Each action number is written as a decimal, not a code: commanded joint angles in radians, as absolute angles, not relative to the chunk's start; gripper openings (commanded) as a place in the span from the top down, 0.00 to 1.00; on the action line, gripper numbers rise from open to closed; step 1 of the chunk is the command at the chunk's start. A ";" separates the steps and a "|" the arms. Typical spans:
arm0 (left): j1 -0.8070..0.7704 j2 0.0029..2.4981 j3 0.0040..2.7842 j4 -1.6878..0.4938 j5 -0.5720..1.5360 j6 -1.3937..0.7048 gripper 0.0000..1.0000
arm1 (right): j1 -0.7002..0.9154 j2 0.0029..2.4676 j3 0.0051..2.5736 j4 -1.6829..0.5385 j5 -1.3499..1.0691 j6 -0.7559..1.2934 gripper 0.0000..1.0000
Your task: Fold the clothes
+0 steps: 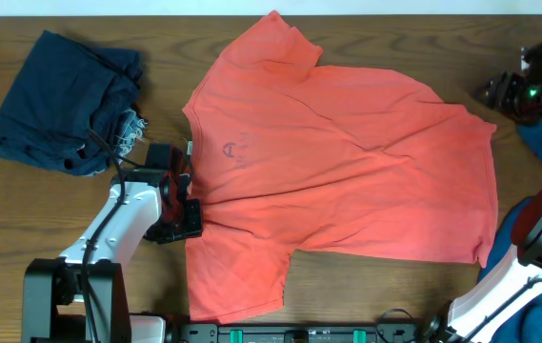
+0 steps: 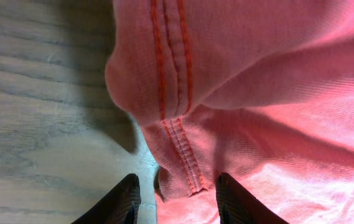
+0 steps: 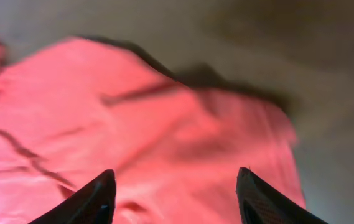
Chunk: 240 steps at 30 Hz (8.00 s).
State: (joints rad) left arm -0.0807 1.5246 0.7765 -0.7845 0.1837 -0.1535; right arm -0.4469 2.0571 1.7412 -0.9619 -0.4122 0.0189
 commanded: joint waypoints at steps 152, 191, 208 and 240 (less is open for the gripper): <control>-0.224 1.705 0.894 -0.623 0.328 -0.102 0.58 | -0.410 1.946 1.554 -0.636 -0.260 0.078 0.44; -0.224 1.705 0.894 -0.622 0.357 -0.102 0.58 | -0.227 2.035 1.554 -0.943 -0.279 -0.024 0.56; -0.224 1.705 0.894 -0.608 0.357 -0.102 0.58 | -0.307 2.105 1.554 -0.570 -0.299 0.033 0.41; -0.224 1.705 0.894 -0.604 0.358 -0.101 0.58 | -0.442 2.085 1.557 -0.237 -0.402 0.213 0.28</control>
State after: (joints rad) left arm -0.2230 1.7023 0.9047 -0.6010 0.3561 -0.1070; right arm -0.4198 2.1159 1.5505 -0.2241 -0.3859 0.1764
